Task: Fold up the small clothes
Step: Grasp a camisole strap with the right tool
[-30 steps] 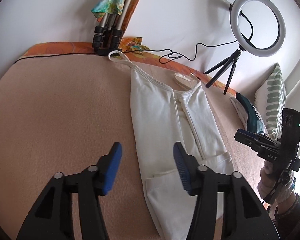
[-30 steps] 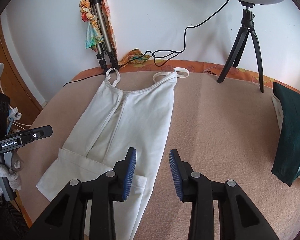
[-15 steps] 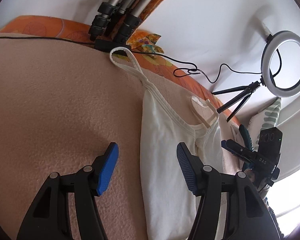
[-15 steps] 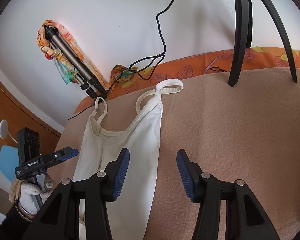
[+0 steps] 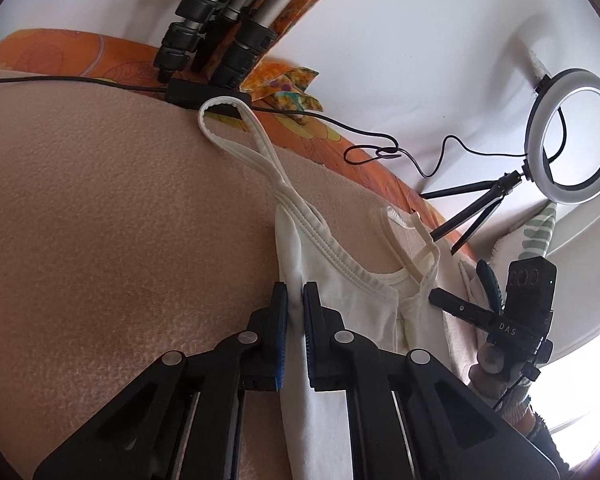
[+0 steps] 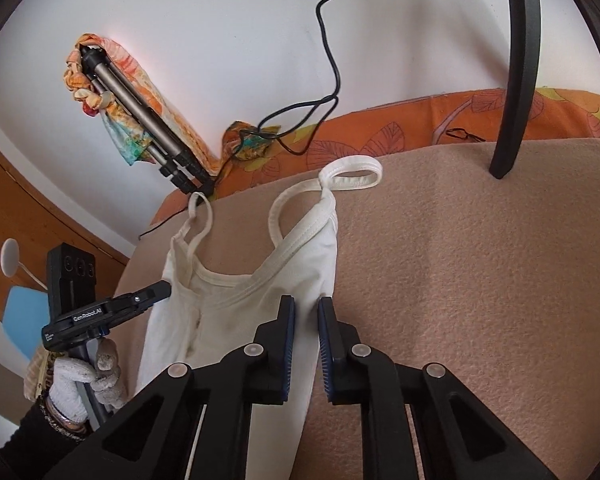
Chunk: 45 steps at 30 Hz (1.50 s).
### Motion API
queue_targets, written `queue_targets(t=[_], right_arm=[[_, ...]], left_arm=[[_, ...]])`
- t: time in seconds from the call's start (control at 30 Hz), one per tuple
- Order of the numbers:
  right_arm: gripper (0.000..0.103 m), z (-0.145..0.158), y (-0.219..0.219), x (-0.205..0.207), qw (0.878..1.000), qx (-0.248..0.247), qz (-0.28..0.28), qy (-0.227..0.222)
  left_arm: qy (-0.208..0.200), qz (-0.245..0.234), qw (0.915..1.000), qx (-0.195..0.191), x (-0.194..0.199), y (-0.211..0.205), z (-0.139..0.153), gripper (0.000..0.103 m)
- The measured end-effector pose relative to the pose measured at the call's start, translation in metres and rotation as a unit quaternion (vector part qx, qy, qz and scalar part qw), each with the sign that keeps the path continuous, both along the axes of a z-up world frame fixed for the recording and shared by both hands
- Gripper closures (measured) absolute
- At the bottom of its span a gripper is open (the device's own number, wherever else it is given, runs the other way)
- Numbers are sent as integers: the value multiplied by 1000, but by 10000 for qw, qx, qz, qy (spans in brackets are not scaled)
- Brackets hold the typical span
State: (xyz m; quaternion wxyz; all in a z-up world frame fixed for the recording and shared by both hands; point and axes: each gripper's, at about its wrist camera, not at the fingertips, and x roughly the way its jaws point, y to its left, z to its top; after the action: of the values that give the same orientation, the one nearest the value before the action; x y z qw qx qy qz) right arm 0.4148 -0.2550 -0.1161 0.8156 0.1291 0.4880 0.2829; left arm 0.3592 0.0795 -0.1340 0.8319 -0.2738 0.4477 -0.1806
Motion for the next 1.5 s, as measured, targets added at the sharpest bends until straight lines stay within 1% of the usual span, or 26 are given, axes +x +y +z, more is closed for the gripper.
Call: queue_targets(t=[0.13,0.17,0.2,0.23,0.27,0.3,0.33,0.37,0.43,0.57,0.6,0.63,0.67,0.7,0.73,0.77,0.8,0.83,0.9,1.03,1.13,1.4,1.5], right_arm=[[94,3,4,-1,9999,-32,98,-96],[93,4,3,0,9999,2,118,-94],[93,5,1,1,9998,70,150,-87],[87,6,-1,2,9998,112,145,-99],[78,8,-4,4,9998,121,120,-118],[72,10,-7,6,9997,194,105,-129],[67,12,-10,9,9993,311,110,-148],[67,14,-11,12,9990,399,123,-156],[65,16,-11,19,9987,454,173,-145],[65,12,0,32,9984,415,387,-15],[65,10,2,34,9987,338,386,-7],[65,7,4,36,9988,303,381,30],[68,4,6,39,9987,308,390,89],[71,0,9,40,9987,276,409,131],[77,-3,12,41,9987,222,428,150],[85,-3,13,41,9987,227,449,126],[89,-5,13,42,9984,241,479,162],[96,-5,13,42,9986,215,452,180],[99,-6,12,43,9987,239,394,210],[100,1,7,41,9987,345,349,143],[100,12,4,38,9984,446,330,61],[101,58,3,12,9959,670,515,-307],[101,75,1,-4,9948,726,578,-418]], left_arm=[[0,6,10000,-16,0,4,2,97],[34,-26,10000,-47,1,4,2,94],[59,-52,9999,-117,2,5,2,88],[84,-49,9998,-152,3,6,2,83],[86,-45,9997,-214,4,7,3,75],[77,-26,9996,-268,5,8,5,63],[40,-6,9996,-295,7,7,7,58],[16,17,9997,-256,10,6,9,53],[27,-13,9999,-163,19,3,11,53],[24,-151,9997,-210,33,-5,10,53],[-11,-168,9997,-174,35,-6,10,56],[-39,-173,9997,-145,37,-8,10,56],[-64,-185,9997,-132,38,-9,10,58],[-49,-199,9998,-68,40,-11,9,70],[-17,-203,9998,6,42,-12,7,78],[24,-211,9998,13,44,-13,4,93],[77,-213,9997,-63,45,-12,0,98],[80,-181,9997,-176,46,-9,-2,98],[98,-133,9996,-249,47,-6,-2,100],[-55,-116,9993,-347,42,-2,6,100],[-156,-125,9984,-531,37,2,16,101],[-562,-307,9952,-740,13,-1,58,101],[-667,-362,9945,-719,1,-2,72,101]])
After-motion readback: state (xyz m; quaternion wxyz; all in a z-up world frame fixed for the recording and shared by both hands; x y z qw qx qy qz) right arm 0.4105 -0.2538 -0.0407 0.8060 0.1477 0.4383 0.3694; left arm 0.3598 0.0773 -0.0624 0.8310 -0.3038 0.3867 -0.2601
